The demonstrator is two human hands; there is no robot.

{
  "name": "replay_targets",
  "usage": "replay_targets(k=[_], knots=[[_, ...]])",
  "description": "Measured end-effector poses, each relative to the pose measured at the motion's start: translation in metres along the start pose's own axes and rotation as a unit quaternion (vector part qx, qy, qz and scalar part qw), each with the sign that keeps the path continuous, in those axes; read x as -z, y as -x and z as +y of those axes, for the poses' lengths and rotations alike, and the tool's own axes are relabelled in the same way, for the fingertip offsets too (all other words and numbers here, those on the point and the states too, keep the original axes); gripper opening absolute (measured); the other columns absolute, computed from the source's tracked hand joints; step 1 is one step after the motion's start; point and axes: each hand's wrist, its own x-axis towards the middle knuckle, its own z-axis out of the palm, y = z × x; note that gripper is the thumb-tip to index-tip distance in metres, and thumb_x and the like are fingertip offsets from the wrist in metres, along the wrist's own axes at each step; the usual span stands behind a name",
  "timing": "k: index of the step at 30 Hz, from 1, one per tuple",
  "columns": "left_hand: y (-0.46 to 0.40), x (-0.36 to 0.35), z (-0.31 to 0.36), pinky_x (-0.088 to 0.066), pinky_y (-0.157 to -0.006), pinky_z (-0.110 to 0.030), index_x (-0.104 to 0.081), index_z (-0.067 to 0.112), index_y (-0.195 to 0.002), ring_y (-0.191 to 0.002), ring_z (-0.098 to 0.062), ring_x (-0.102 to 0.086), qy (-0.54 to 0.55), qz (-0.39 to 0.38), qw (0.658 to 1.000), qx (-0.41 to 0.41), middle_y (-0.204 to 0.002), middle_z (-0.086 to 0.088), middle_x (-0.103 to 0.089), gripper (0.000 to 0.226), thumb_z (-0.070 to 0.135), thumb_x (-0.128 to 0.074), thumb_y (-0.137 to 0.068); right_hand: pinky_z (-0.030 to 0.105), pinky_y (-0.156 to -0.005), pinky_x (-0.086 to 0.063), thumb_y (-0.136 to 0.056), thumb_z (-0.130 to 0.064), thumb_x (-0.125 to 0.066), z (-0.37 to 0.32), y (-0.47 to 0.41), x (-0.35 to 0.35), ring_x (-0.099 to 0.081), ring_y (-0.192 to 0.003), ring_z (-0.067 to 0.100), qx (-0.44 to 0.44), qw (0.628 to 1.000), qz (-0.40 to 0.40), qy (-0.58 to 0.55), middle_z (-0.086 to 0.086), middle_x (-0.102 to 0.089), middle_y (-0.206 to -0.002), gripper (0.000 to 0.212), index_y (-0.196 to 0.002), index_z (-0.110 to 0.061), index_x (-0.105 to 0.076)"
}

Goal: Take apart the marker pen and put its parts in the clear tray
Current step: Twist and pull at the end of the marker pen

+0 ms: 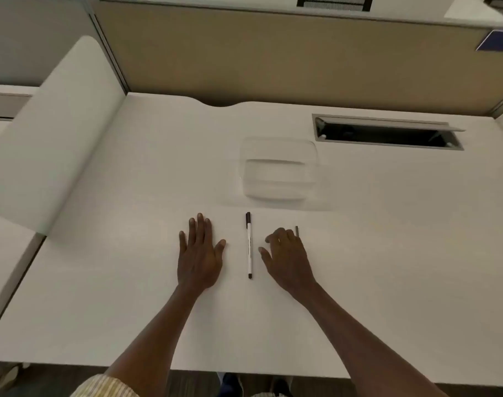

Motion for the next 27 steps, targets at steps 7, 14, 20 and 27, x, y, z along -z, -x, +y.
replay_targets(k=[7,14,20,27], knots=[[-0.001,0.0,0.0,0.001,-0.122,-0.046,0.002,0.009,-0.155,-0.15,-0.022,0.013,-0.004,0.008,1.0,-0.001,-0.163,-0.007,0.01,0.07,0.05,-0.015,-0.1,0.034,-0.059,-0.045,-0.076,-0.06,-0.053,-0.029,0.008,-0.003,-0.06,-0.069,0.023,-0.058,0.997,-0.05,-0.007,0.0,-0.061,-0.068,0.047,-0.069,-0.014,-0.059],[-0.002,-0.001,-0.001,0.0,-0.121,-0.048,0.002,0.009,-0.154,-0.15,-0.023,0.014,-0.005,-0.004,1.0,0.002,-0.163,-0.008,0.011,0.073,0.054,-0.006,-0.097,0.035,-0.067,-0.048,-0.085,-0.043,-0.055,-0.04,0.005,-0.004,-0.061,-0.083,0.025,-0.117,0.989,-0.083,-0.039,0.004,-0.063,-0.083,0.033,-0.081,-0.011,-0.06],[-0.002,0.004,0.003,0.003,-0.121,-0.049,0.004,0.008,-0.154,-0.149,-0.024,0.017,0.005,-0.033,0.999,0.012,-0.162,-0.008,0.015,0.07,0.049,-0.016,-0.101,0.033,-0.065,-0.038,-0.088,-0.036,-0.049,-0.039,0.001,0.003,-0.059,-0.084,0.025,-0.146,0.981,-0.114,-0.056,0.005,-0.062,-0.087,0.027,-0.081,-0.011,-0.057],[-0.005,0.028,0.047,-0.001,-0.121,-0.048,-0.005,0.005,-0.154,-0.151,-0.025,0.007,0.231,-0.06,0.966,0.098,-0.164,-0.011,0.002,0.063,0.039,-0.022,-0.104,0.034,-0.065,-0.048,-0.088,-0.038,-0.055,-0.033,-0.011,0.035,-0.061,-0.071,0.02,-0.143,0.971,-0.115,-0.155,-0.001,-0.067,-0.074,0.029,-0.073,-0.014,-0.058]])
